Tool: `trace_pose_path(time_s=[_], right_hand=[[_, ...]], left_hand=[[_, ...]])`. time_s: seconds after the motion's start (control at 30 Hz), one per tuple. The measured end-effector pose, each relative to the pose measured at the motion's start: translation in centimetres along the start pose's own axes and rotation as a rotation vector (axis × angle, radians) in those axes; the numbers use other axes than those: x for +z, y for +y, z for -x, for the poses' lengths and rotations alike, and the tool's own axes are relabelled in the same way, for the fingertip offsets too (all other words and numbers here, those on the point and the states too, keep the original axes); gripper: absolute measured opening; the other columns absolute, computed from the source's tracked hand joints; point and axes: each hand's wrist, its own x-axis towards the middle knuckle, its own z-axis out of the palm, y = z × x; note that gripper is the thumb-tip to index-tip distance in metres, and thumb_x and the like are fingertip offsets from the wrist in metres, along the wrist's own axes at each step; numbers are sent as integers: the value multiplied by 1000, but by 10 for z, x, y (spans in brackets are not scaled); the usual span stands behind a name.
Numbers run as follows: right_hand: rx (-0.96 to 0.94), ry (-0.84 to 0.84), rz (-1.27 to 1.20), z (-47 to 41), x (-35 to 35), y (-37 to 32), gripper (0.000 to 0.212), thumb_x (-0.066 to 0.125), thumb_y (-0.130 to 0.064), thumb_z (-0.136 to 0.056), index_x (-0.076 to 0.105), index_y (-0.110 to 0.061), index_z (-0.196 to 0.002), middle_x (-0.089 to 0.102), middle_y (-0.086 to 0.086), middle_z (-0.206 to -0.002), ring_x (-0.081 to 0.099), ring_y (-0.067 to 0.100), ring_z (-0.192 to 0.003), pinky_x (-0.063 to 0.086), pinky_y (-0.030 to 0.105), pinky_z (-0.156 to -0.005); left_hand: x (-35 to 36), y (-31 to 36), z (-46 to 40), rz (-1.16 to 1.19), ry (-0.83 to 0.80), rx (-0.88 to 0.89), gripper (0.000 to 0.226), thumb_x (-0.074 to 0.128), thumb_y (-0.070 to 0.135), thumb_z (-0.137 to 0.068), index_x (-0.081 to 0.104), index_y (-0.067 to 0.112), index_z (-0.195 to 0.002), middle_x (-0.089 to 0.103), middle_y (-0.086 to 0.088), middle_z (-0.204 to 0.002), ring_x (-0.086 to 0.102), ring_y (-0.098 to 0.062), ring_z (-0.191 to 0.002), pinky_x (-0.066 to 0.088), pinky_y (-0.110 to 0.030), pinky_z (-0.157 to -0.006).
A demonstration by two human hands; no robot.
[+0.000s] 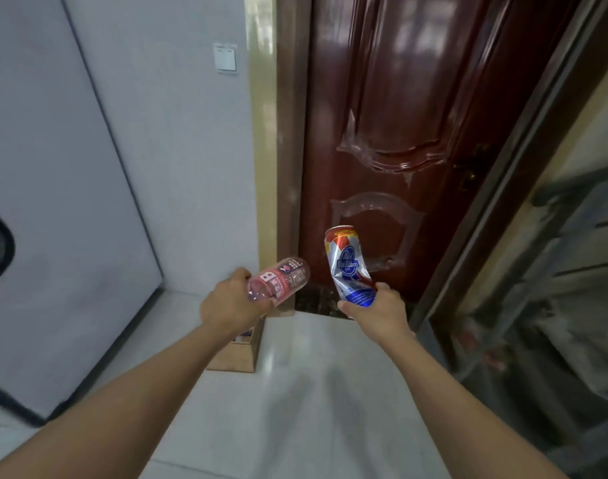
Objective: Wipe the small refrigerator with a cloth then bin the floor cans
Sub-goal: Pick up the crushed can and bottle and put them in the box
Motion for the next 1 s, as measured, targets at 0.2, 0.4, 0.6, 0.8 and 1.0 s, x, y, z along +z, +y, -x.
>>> trace_pose_path(time_s=[0.2,0.4,0.6,0.8,1.0], right_hand=[[-85,-102,0,-97,18,-25,80,82,-43,-65,48,-9,-129,53,8,-125,58,25,-108,51,40,-93],[-154,-154,-5,-183,24,-46,82,82,-42,-65,48,-6,-130,53,11,-127,56,28,-112,48,43,-96],[-275,-262,44,-274,44,-65,81,81,-46,-65,50,-5,-127,55,12,-124,58,30,-109,49,38,-92],[-455,-404,92,-362,65,-84,79,78,-46,-67,49,-4,-127,53,14,-123,55,30,-111,44,31,-87],[-556,-606,112,-416,91,-105,79,79,-41,-70,46,-4,-131,50,14,-126,52,29,-114,43,30,-90]], left_hand=[[17,15,-84,13,52,-88,60,70,52,-72,46,17,-114,65,-7,-110,63,-26,-92,54,-39,-77],[24,35,-150,-40,109,-162,61,68,52,-74,45,17,-118,64,-8,-113,62,-26,-95,49,-32,-70],[42,46,-207,-28,215,-284,61,70,52,-72,46,19,-117,65,-6,-108,57,-19,-79,47,-29,-61],[67,64,-246,-43,319,-508,59,67,55,-72,47,18,-113,66,-7,-106,62,-27,-89,49,-32,-67],[80,78,-259,-1,365,-688,63,68,55,-72,46,18,-118,64,-7,-109,62,-26,-91,53,-35,-71]])
